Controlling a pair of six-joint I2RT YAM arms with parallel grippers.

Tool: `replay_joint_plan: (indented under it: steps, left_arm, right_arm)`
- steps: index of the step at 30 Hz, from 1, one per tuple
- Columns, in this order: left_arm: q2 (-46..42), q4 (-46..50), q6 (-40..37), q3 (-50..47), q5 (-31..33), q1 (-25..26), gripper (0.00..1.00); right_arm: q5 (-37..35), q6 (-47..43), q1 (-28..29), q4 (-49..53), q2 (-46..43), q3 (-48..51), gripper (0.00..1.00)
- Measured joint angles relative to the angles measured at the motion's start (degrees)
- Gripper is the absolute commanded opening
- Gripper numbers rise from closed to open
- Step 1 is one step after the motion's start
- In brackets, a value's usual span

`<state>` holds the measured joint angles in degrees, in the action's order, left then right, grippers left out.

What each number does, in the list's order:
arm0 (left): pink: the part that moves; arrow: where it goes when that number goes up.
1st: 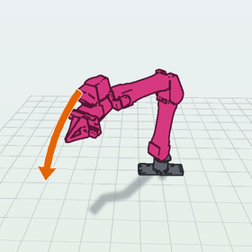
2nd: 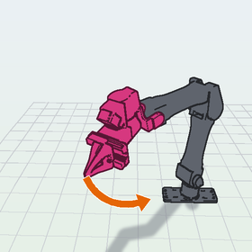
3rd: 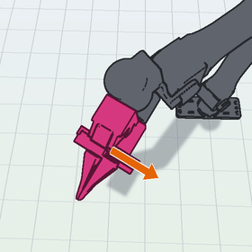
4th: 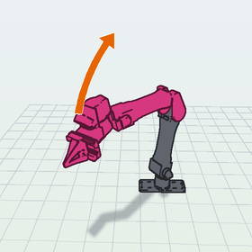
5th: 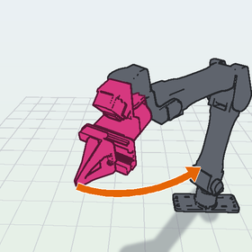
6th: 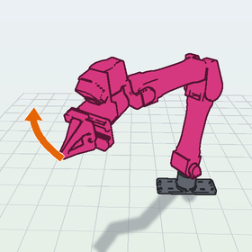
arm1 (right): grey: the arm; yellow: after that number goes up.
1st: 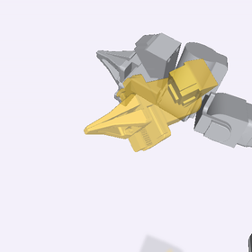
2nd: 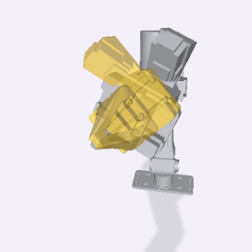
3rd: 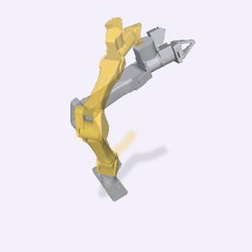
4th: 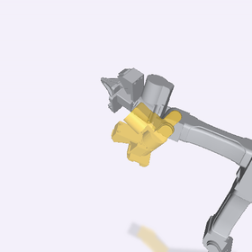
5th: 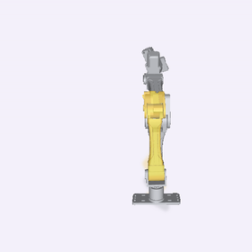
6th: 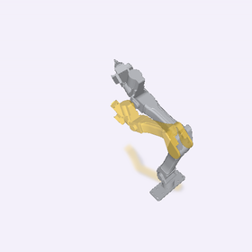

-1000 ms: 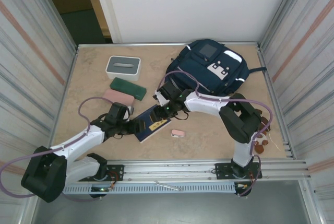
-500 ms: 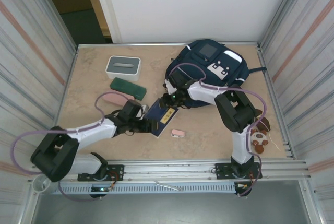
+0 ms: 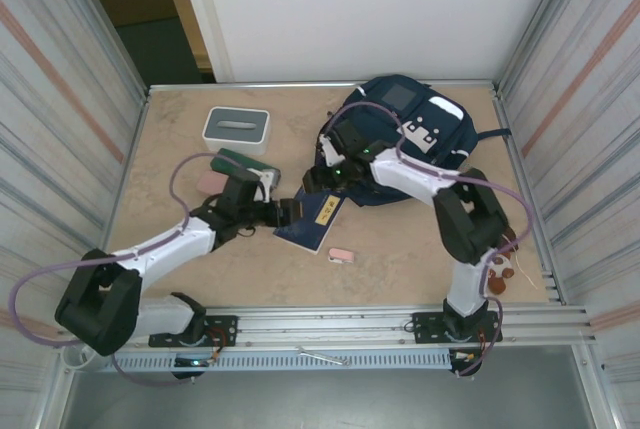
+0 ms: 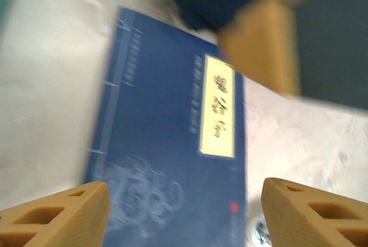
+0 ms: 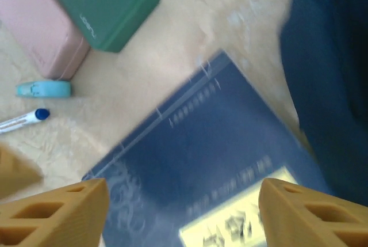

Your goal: Pack the student bag

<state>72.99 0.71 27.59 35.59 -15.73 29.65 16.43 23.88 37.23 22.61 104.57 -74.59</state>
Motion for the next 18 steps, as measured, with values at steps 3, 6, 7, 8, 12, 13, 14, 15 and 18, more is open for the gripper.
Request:
replay_joint_plan:
  steps: [3, 6, 7, 8, 12, 13, 14, 15, 18]
  left_arm:
    - [4.61, 0.57, -1.73, 1.53, -1.33, -2.64, 0.72]
    - [9.27, 0.70, -3.28, 3.23, -2.60, -2.71, 0.72]
    - [10.51, 0.87, -3.82, 3.80, -2.86, -2.71, 0.72]
    - [11.72, 0.96, -4.35, 4.42, -2.97, -2.71, 0.72]
    - [15.21, 0.90, -5.81, 6.21, -3.43, -2.71, 0.71]
    - [15.76, 0.90, -5.97, 6.29, -3.69, -2.71, 0.71]
    - [16.22, 0.90, -6.10, 6.29, -3.89, -2.71, 0.71]
    - [16.61, 0.96, -6.23, 6.29, -4.07, -2.71, 0.71]
    - [17.57, 0.87, -6.40, 6.23, -4.28, -2.71, 0.71]
  right_arm:
    - [-1.51, 4.74, 0.31, -1.01, -5.84, 7.69, 0.77]
    - [-4.28, 9.55, 1.38, -1.68, -6.62, 11.82, 0.77]
    - [-5.62, 11.34, 2.12, -1.51, -6.29, 12.41, 0.77]
    - [-6.84, 12.83, 2.86, -1.51, -5.88, 12.59, 0.77]
    - [-10.60, 17.79, 4.94, -2.86, -4.66, 12.63, 0.74]
    - [-10.97, 18.97, 5.20, -3.67, -4.17, 12.74, 0.74]
    - [-11.17, 19.85, 5.31, -4.44, -3.67, 12.87, 0.73]
    - [-11.54, 20.96, 5.55, -5.14, -2.97, 12.94, 0.72]
    - [-12.39, 23.21, 5.86, -6.38, -0.98, 12.94, 0.71]
